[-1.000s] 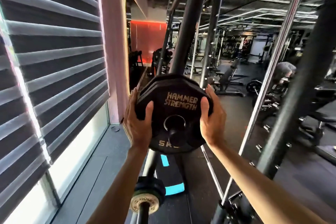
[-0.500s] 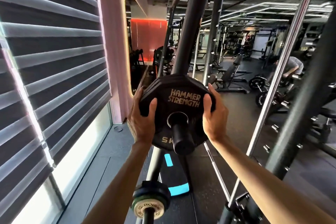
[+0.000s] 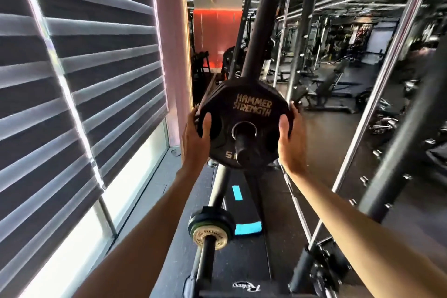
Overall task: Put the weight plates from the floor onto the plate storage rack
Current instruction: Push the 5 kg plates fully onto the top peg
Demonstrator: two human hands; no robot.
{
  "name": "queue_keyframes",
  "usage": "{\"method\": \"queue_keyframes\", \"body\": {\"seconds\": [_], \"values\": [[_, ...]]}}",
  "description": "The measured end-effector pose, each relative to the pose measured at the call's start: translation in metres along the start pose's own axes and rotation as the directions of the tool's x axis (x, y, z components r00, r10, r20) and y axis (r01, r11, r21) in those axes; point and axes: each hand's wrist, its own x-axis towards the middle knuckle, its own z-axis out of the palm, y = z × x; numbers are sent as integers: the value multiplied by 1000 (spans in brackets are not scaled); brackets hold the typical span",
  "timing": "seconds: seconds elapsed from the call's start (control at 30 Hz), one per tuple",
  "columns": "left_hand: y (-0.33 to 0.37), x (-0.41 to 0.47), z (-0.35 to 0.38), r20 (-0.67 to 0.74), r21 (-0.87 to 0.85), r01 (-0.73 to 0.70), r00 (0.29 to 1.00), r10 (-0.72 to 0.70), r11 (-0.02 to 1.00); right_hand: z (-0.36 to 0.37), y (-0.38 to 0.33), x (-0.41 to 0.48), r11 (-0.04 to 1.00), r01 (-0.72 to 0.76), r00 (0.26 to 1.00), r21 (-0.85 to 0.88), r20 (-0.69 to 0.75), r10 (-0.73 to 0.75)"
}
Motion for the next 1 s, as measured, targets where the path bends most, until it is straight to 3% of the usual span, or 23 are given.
{"method": "queue_keyframes", "body": {"seconds": [0.07,0.17,0.27,0.37,0.57,0.7,0.8,1.0], "values": [[-14,-22,-10,-26,37,47,999,-46,998,6,20,-31,993,-108,994,44,-23,109],[-52,-60,-23,1,159,147,989,-149,976,20,40,-91,933,-358,932,29,75,355],[-104,-96,-41,64,276,273,951,-301,922,42,60,-154,869,-479,843,-127,209,496],[-159,-124,-65,139,383,326,905,-403,864,80,85,-210,844,-434,753,-315,387,532],[-258,-133,-132,228,627,370,754,-615,685,188,82,-269,845,-159,438,-511,730,524],[-315,-109,-186,331,748,246,667,-668,617,270,79,-289,797,-123,224,-592,765,603],[-351,-86,-217,403,816,134,567,-719,563,322,71,-297,783,-72,107,-618,776,622],[-419,-39,-246,463,852,52,388,-797,521,414,82,-291,767,9,-5,-641,767,641]]}}
